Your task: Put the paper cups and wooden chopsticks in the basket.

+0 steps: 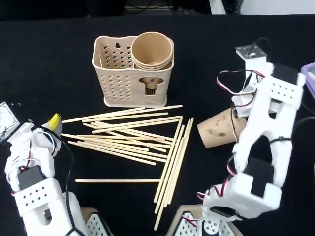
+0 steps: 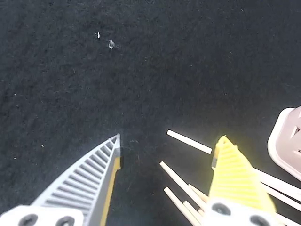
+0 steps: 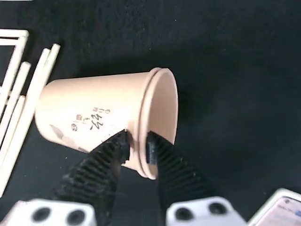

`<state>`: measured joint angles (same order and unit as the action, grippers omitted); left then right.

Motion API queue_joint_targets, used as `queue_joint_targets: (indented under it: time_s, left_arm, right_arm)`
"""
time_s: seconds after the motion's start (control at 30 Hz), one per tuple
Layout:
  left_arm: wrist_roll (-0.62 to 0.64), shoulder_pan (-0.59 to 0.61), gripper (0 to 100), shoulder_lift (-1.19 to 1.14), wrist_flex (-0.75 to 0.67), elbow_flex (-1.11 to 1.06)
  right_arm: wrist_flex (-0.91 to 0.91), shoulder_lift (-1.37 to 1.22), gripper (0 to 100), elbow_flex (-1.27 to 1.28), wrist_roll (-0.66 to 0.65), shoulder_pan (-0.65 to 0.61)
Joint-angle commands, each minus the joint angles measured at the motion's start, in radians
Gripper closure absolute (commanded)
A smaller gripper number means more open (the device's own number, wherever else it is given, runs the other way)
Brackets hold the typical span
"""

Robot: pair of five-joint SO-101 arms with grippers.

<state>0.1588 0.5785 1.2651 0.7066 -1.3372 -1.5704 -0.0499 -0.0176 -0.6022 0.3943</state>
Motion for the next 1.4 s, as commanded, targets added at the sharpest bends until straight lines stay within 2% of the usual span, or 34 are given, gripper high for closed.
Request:
queue_joint_targets:
  time_s: [0.0, 0.17, 0.4, 0.57, 1.03, 1.2, 1.37]
  left_arm:
    - [0.003, -0.002, 69, 0.015, -0.021, 0.028]
    - [0.003, -0.002, 69, 0.015, -0.021, 0.028]
    - [0.003, -0.002, 69, 0.015, -0.021, 0.031]
    - [0.003, -0.002, 69, 0.015, -0.021, 0.031]
    - [0.003, -0.002, 69, 0.015, -0.021, 0.031]
    - [0.003, -0.002, 69, 0.015, -0.021, 0.031]
    - [0.003, -0.001, 69, 0.015, -0.021, 0.033]
  right_arm:
    - [-0.043, 0.113, 98.8, -0.062, 0.005, -0.015]
    - [-0.038, 0.134, 98.8, 0.005, 0.005, -0.080]
    - [0.052, 0.143, 98.8, 0.226, 0.012, -0.190]
    - [0.051, 0.143, 98.6, 0.269, 0.014, -0.250]
    - [0.040, 0.143, 98.2, 0.265, 0.008, -0.252]
    - [-0.034, 0.154, 98.2, 0.194, 0.006, -0.252]
    - [-0.063, 0.240, 92.0, 0.183, -0.034, -0.267]
